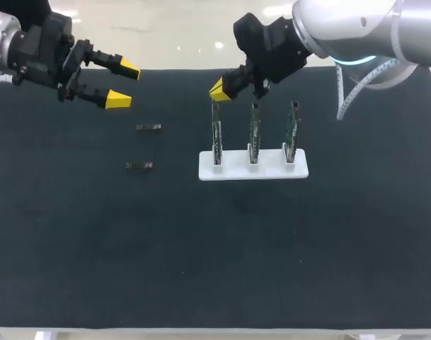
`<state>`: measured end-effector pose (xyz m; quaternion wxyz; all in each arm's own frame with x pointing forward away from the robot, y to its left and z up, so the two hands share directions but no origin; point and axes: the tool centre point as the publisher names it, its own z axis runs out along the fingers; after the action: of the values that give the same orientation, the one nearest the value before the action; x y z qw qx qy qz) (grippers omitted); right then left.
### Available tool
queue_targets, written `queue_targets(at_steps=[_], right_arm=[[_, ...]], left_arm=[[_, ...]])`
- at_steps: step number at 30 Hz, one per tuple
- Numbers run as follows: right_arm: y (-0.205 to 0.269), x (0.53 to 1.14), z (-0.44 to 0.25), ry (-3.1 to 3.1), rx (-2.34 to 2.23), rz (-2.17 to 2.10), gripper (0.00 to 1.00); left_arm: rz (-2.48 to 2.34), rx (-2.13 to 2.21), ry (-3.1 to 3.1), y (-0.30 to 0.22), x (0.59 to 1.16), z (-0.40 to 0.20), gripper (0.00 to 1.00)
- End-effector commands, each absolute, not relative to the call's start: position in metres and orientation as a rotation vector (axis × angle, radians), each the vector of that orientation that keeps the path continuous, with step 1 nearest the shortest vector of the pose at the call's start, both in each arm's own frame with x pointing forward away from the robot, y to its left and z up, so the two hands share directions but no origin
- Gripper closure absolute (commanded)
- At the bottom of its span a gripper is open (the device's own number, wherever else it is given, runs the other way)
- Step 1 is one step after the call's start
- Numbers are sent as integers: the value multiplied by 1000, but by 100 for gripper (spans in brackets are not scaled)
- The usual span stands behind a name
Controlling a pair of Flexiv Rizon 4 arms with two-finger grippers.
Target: Pick up the optical module with the left hand, and insert it into the network port with the right hand.
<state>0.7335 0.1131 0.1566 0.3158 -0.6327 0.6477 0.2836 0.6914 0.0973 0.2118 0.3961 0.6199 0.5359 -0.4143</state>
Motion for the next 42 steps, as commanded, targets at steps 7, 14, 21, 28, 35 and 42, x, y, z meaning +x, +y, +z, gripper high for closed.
queue_targets(at_steps=[7,14,21,28,35,42], right_arm=[[117,736,148,1708,-1662,740,100],[116,734,145,1722,-1665,738,100],[118,732,139,1719,-1660,740,100],[119,733,136,1716,-1656,733,100],[119,731,142,1720,-1657,736,100],[110,728,175,1756,-1625,732,100]], left_arm=[[-1049,1573,1361,97,692,212,0],[-1049,1573,1361,97,692,212,0],[-1049,1573,1361,97,692,212,0],[-1049,1573,1361,97,692,212,0],[-1049,1573,1361,97,692,212,0],[-1049,1573,1361,97,692,212,0]])
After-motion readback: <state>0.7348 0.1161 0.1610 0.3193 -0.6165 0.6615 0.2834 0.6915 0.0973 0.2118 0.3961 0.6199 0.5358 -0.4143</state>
